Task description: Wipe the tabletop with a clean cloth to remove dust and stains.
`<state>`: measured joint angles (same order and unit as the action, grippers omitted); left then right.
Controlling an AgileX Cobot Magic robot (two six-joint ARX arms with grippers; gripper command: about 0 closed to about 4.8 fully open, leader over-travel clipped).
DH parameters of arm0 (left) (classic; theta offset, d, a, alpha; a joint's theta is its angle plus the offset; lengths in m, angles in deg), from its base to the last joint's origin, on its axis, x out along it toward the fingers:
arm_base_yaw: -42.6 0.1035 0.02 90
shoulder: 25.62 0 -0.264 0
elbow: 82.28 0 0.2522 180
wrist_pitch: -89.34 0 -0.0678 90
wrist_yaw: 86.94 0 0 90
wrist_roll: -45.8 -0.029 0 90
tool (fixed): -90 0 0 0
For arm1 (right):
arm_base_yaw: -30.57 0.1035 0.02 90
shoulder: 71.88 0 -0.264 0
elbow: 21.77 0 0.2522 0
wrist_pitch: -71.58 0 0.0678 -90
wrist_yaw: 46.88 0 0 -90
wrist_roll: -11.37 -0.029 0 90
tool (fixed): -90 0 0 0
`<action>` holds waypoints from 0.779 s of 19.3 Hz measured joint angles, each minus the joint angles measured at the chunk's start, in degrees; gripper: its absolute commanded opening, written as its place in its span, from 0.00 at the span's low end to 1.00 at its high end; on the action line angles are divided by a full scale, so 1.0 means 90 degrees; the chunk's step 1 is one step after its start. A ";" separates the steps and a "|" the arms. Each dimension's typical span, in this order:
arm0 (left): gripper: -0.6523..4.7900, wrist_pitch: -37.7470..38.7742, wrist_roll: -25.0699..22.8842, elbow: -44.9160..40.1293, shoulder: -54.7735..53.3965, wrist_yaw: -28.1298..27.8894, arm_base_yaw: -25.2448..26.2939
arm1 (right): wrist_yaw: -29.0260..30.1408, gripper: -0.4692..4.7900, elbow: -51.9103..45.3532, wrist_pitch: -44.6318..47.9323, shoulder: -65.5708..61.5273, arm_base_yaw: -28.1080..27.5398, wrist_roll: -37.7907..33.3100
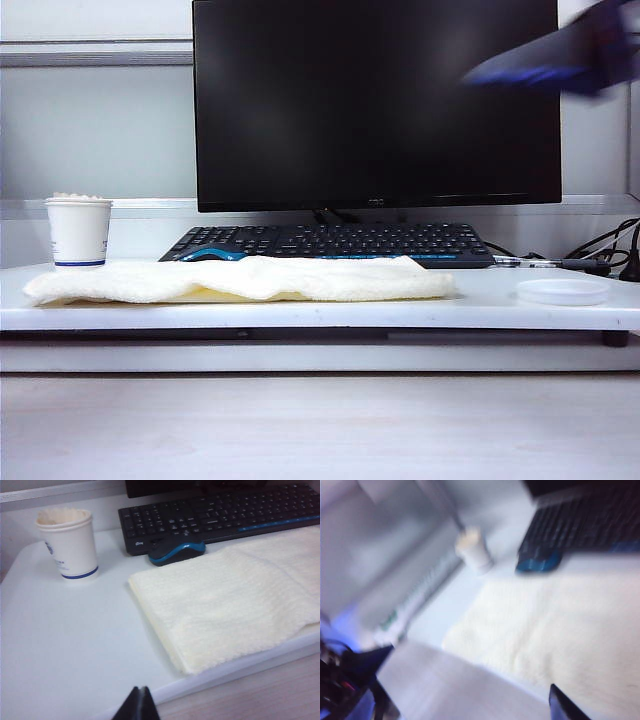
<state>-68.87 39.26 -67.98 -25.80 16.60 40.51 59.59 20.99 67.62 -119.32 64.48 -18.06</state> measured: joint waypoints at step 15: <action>0.11 0.0000 0.0010 0.0000 0.0000 -0.0005 0.0002 | -0.0537 1.00 0.2943 0.0114 -0.4668 0.0670 0.0469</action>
<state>-68.87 39.35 -67.98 -25.80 16.56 40.53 54.76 47.48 68.65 -161.33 70.51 -13.84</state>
